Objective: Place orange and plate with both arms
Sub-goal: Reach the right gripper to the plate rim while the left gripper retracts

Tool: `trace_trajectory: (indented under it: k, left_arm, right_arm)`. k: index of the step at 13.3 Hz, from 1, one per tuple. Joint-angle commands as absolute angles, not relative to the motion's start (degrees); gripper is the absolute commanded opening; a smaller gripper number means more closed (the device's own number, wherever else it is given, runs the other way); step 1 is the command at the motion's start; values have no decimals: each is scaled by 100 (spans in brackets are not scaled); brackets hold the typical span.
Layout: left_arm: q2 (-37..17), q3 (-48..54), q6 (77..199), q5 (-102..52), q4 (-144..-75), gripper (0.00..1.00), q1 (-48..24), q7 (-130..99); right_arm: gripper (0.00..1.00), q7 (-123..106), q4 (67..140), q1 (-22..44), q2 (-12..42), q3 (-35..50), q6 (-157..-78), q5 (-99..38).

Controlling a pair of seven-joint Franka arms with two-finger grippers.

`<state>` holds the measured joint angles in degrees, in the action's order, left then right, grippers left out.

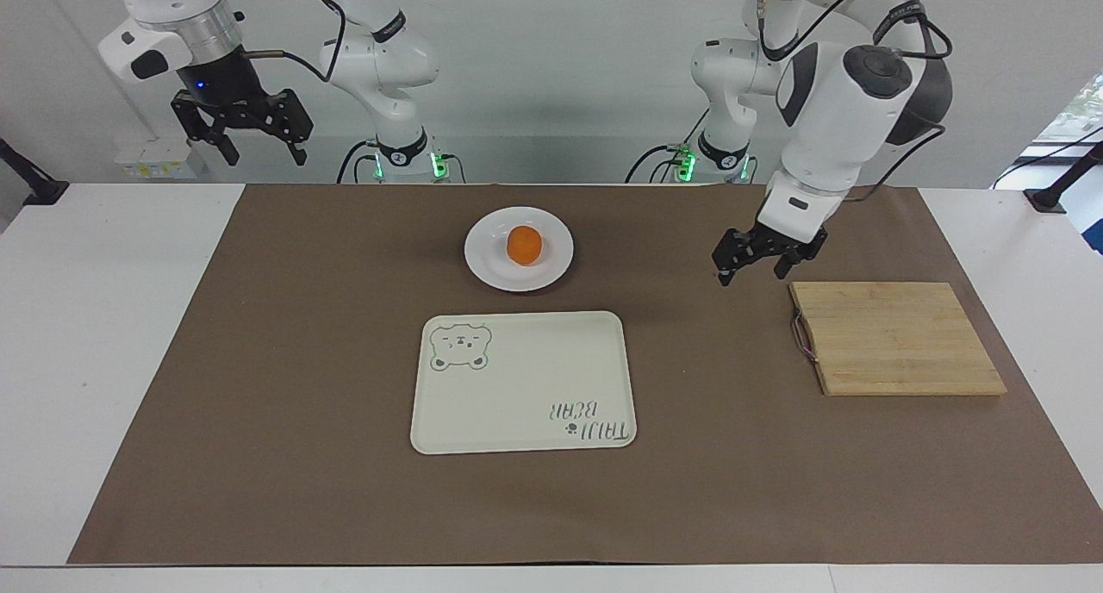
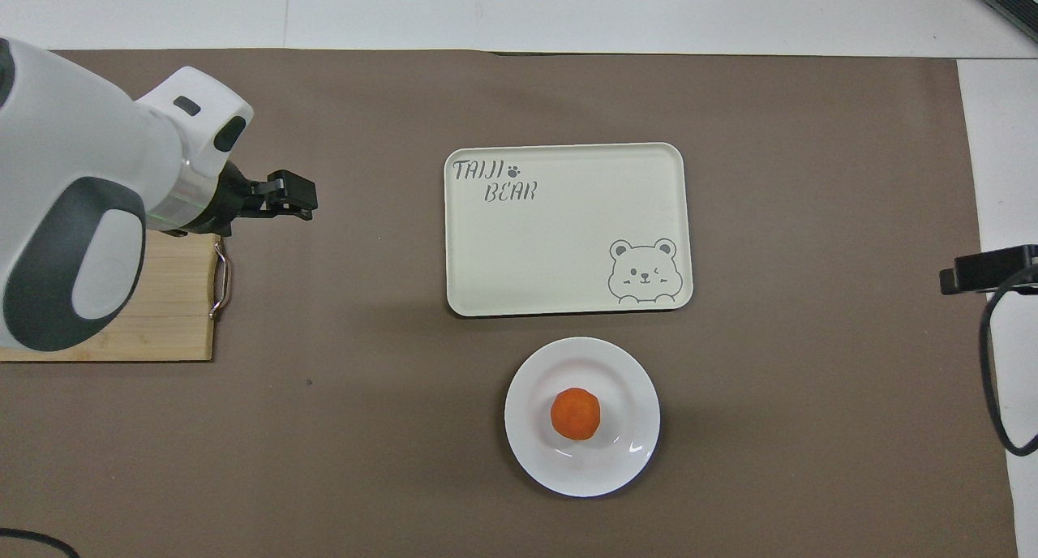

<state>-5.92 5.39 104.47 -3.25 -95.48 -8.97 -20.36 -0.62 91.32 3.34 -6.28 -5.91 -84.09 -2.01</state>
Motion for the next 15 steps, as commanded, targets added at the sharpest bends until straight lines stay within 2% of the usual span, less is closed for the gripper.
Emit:
trace_trajectory:
  k: [1,5,9,12,15]
  left_arm:
    - [-554,615,10012,-238,-9273,100,-468,-1671]
    - [-378,589,9854,-53,-9211,100,157,-354]
    - [-325,545,9336,-53,-9097,100,509,-202]
    - [-202,422,9062,-53,-9114,100,641,-237]
    - [-202,326,8922,-35,-9088,100,624,-159]
  right_arm:
    - [100,-53,9745,281,-729,-554,-8621,-893]
    - [100,-149,10676,325,-738,-545,-9305,-2239]
    - [100,-1148,11783,352,-660,-545,-9957,-3503]
    - [100,-1993,12654,447,-615,-545,-10580,-4173]
    - [100,-2782,13278,545,-519,-545,-10853,-5077]
